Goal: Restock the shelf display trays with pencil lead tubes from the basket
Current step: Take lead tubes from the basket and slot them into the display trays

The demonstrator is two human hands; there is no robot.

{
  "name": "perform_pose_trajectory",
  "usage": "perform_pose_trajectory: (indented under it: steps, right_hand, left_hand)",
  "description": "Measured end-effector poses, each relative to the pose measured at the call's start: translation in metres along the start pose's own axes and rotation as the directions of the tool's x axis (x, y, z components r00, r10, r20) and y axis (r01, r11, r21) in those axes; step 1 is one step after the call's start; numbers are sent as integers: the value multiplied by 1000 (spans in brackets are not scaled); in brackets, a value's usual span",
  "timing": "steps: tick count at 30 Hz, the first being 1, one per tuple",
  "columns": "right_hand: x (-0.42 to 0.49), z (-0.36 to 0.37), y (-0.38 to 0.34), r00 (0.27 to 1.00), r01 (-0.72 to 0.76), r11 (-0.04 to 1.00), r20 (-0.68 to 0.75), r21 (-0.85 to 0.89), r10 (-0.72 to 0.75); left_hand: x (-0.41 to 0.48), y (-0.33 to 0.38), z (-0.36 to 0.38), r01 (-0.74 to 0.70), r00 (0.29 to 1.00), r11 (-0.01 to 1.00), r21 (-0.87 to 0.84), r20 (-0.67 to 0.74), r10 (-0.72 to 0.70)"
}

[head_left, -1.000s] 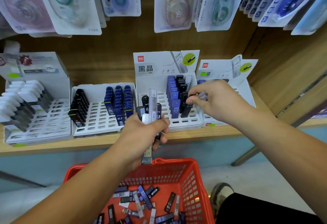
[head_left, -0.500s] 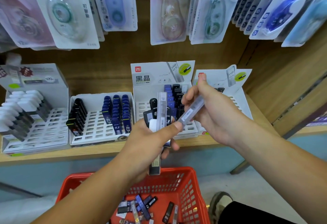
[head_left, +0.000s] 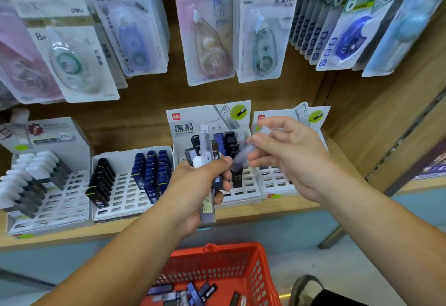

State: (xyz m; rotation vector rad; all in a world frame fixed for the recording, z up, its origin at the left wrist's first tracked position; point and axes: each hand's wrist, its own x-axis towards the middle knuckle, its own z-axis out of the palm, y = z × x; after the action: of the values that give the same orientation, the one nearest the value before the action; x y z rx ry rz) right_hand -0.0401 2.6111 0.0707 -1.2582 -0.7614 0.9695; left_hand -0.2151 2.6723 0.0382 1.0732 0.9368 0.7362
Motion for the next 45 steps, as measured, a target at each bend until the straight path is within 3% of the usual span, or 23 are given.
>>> perform_pose_trajectory:
  steps: [2,4,9,17,26,32,36,41,45]
  right_hand:
    - [5,-7,-6,986,67,984,-142,-164,-91]
    - [14,-11,-7,975,80,971,-186,-226,-124]
    - [45,-5,13,985,112,944,-90,-311,-147]
    - [71,-12,44,979,182,774,38,-606,-200]
    - [79,-15,46,960,279,694,182,-664,-212]
    - [83,-13,51,941,322,629,165,-707,-297]
    - [86,-11,54,927,342,602,155,-721,-342]
    - [86,-5,52,946,322,610,220,-724,-238]
    - [87,-6,52,946,302,525,185,-796,-265]
  left_hand:
    - [8,0,1,-8,999,998,57,-48,11]
    - [13,-1,0,-8,997,996,85,-73,14]
    - [15,-6,-4,15,998,992,127,-69,-6]
    - [17,-15,-14,-7,997,988,152,-72,18]
    - [22,-24,-20,-22,996,987,160,-80,35]
    - [27,-25,-19,-17,996,990,141,-87,29]
    - [20,-25,-23,-3,1000,995,103,-13,5]
    - [6,-22,-31,36,998,998,43,54,-38]
    - [-1,-21,-34,64,996,998,-23,56,-63]
